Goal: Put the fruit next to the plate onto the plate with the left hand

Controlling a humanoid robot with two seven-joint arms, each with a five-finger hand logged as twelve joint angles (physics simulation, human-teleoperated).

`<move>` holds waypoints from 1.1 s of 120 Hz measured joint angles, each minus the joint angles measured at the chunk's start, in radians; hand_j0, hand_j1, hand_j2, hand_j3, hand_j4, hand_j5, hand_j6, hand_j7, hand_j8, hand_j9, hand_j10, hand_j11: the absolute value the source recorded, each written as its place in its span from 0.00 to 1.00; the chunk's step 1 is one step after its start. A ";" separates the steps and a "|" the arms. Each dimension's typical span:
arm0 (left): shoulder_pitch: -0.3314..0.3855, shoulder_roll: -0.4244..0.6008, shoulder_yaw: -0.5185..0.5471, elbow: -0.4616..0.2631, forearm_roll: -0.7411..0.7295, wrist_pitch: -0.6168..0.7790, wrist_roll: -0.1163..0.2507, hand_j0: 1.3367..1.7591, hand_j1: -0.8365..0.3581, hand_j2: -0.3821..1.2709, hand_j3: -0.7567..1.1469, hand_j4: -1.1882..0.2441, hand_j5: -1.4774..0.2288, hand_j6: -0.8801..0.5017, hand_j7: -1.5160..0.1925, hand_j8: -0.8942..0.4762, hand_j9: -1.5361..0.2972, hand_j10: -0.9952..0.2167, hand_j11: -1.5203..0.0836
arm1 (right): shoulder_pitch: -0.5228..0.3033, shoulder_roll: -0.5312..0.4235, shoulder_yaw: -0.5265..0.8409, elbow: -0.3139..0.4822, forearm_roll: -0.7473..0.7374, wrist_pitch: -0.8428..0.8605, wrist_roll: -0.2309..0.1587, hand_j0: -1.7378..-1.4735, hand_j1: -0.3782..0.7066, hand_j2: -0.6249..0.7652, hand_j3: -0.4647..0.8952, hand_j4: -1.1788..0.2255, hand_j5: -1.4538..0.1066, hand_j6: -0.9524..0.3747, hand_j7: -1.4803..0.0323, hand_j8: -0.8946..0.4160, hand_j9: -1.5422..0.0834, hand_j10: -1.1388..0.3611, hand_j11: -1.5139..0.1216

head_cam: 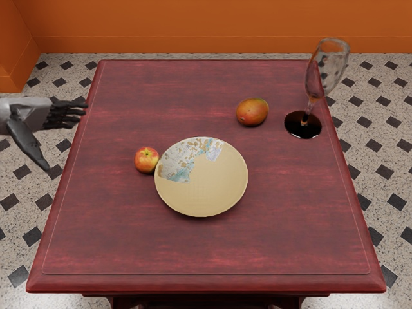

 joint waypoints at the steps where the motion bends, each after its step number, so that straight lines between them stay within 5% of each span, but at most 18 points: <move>1: 0.000 0.000 -0.001 0.000 0.000 0.000 0.000 0.76 0.99 0.23 0.40 0.83 0.87 0.64 0.89 0.65 0.84 0.82 0.95 | 0.000 0.000 0.000 0.000 0.000 0.000 0.000 0.30 0.05 0.45 0.34 0.82 0.91 0.70 0.96 0.67 0.93 0.74 0.91; 26: 0.000 -0.008 -0.015 -0.001 0.005 0.000 -0.001 0.76 0.99 0.23 0.40 0.83 0.87 0.64 0.89 0.65 0.84 0.82 0.95 | -0.001 0.000 0.000 -0.001 0.000 0.001 0.000 0.30 0.05 0.45 0.34 0.82 0.91 0.70 0.96 0.67 0.93 0.74 0.91; 36: -0.031 -0.022 -0.019 0.000 0.012 0.000 0.045 0.76 0.99 0.23 0.40 0.83 0.87 0.64 0.89 0.65 0.84 0.82 0.95 | 0.000 0.000 0.000 -0.002 0.000 0.002 0.000 0.30 0.05 0.45 0.34 0.82 0.91 0.70 0.96 0.67 0.93 0.74 0.91; 46: -0.232 -0.195 0.002 -0.001 0.036 0.000 0.083 0.76 0.99 0.23 0.40 0.83 0.87 0.64 0.89 0.65 0.84 0.82 0.95 | -0.001 0.000 0.000 -0.002 0.000 0.002 0.000 0.30 0.05 0.45 0.34 0.82 0.91 0.70 0.96 0.67 0.93 0.74 0.91; 57: -0.503 -0.452 0.182 -0.001 0.039 0.000 0.100 0.76 0.99 0.23 0.40 0.83 0.86 0.64 0.89 0.65 0.84 0.82 0.95 | 0.000 0.000 0.000 -0.002 0.000 0.002 0.000 0.30 0.05 0.45 0.34 0.82 0.91 0.70 0.96 0.67 0.93 0.74 0.91; 68: -0.535 -0.739 0.455 -0.009 -0.071 0.000 0.105 0.76 0.98 0.23 0.40 0.82 0.85 0.62 0.88 0.64 0.83 0.81 0.93 | -0.001 0.000 -0.001 -0.002 0.000 0.002 0.000 0.30 0.05 0.45 0.34 0.82 0.91 0.70 0.96 0.67 0.93 0.74 0.91; 76: -0.645 -0.772 0.525 -0.127 -0.161 0.000 0.117 0.76 0.98 0.23 0.40 0.82 0.85 0.63 0.88 0.64 0.83 0.81 0.94 | -0.001 0.000 -0.001 -0.002 0.000 0.002 0.000 0.30 0.05 0.45 0.34 0.82 0.91 0.70 0.96 0.67 0.93 0.74 0.91; 86: -0.740 -0.772 0.477 -0.298 -0.251 0.018 0.247 0.76 0.98 0.23 0.40 0.82 0.86 0.63 0.88 0.64 0.83 0.81 0.94 | 0.000 0.000 -0.001 -0.002 0.000 0.002 0.000 0.30 0.05 0.45 0.34 0.82 0.91 0.70 0.96 0.67 0.93 0.74 0.91; 101: -0.677 -0.772 0.368 -0.460 -0.479 0.306 0.593 0.76 0.99 0.23 0.40 0.83 0.86 0.63 0.88 0.65 0.83 0.82 0.94 | -0.001 0.000 -0.001 -0.002 0.000 0.002 0.000 0.30 0.05 0.45 0.34 0.82 0.91 0.70 0.96 0.67 0.93 0.74 0.91; 108: -0.631 -0.772 0.320 -0.487 -0.553 0.421 0.713 0.76 0.99 0.23 0.40 0.83 0.86 0.63 0.88 0.65 0.83 0.82 0.94 | -0.001 0.000 -0.001 -0.002 0.000 0.002 0.000 0.30 0.05 0.45 0.34 0.82 0.91 0.70 0.96 0.67 0.93 0.74 0.91; 118: -0.577 -0.772 0.261 -0.500 -0.601 0.507 0.800 0.76 0.99 0.23 0.40 0.83 0.86 0.63 0.88 0.65 0.84 0.82 0.95 | -0.001 0.000 -0.001 -0.002 0.000 0.002 0.000 0.30 0.05 0.45 0.34 0.82 0.91 0.70 0.96 0.67 0.93 0.74 0.91; 132: -0.536 -0.772 0.172 -0.499 -0.574 0.704 0.849 0.76 0.99 0.23 0.40 0.83 0.86 0.64 0.89 0.65 0.84 0.82 0.95 | -0.001 0.000 -0.001 -0.002 0.000 0.002 0.000 0.30 0.05 0.45 0.34 0.82 0.91 0.70 0.96 0.67 0.93 0.74 0.91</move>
